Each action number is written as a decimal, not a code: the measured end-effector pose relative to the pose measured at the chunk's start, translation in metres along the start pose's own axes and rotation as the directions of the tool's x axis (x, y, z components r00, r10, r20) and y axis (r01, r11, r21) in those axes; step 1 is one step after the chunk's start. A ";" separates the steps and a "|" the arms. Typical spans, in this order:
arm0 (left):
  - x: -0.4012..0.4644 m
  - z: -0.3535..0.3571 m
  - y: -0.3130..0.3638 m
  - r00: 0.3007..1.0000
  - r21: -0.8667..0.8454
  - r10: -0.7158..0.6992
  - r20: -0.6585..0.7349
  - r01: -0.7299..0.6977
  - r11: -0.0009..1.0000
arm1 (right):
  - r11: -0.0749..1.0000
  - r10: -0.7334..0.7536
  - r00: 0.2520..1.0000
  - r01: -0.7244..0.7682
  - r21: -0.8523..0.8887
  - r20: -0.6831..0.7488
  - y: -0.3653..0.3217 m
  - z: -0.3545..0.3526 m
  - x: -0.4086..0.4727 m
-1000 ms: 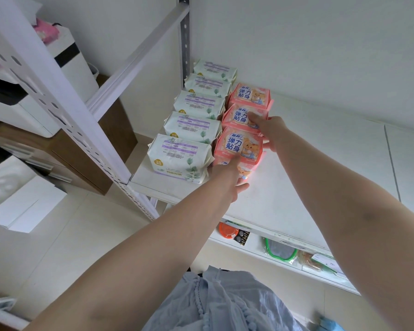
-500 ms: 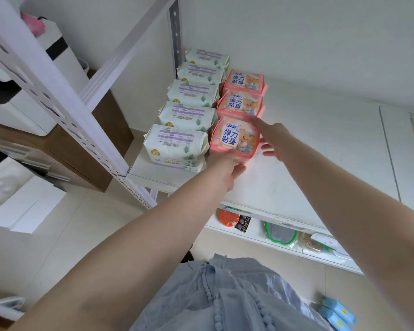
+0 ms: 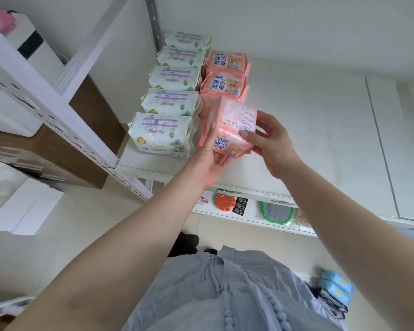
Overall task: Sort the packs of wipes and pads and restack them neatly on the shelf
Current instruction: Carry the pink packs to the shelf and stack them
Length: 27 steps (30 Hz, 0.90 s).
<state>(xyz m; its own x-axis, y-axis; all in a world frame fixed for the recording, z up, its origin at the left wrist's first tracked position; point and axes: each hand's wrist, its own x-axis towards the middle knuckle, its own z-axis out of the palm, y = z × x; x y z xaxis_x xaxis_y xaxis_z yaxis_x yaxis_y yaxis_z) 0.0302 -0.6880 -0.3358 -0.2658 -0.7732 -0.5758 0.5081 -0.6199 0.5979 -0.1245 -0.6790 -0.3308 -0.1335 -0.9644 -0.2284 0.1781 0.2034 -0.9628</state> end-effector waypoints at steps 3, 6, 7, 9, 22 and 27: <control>-0.002 0.002 -0.001 1.000 0.003 0.014 0.007 -0.014 1.000 | 0.997 -0.065 0.997 0.063 -0.046 -0.041 0.003 0.000 0.000; -0.002 0.004 -0.001 1.000 0.024 0.012 -0.010 -0.012 1.000 | 0.995 -0.068 0.997 0.066 -0.076 -0.029 0.000 0.002 0.001; -0.002 0.004 -0.001 1.000 0.041 0.010 -0.025 -0.009 0.999 | 0.995 -0.047 0.999 0.046 -0.088 -0.011 -0.001 0.002 0.001; -0.005 0.005 0.000 0.998 0.080 -0.018 -0.064 0.024 0.997 | 0.987 0.025 0.999 -0.018 -0.160 0.045 -0.006 0.003 0.002; -0.004 -0.007 0.008 0.983 0.161 -0.084 -0.162 0.110 0.981 | 0.754 0.415 0.910 -0.359 -0.550 -0.024 -0.029 0.017 0.047; 0.004 -0.002 0.015 0.979 0.220 -0.068 -0.195 0.111 0.969 | 0.801 0.342 0.930 -0.362 -0.478 -0.131 -0.022 0.024 0.057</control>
<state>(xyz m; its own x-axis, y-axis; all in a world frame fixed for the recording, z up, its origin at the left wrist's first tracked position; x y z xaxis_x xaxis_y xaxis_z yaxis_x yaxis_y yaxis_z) 0.0382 -0.6999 -0.3301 -0.1354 -0.6882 -0.7127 0.2821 -0.7164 0.6382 -0.1131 -0.7422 -0.3190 -0.1910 -0.8055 -0.5610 -0.2748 0.5926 -0.7572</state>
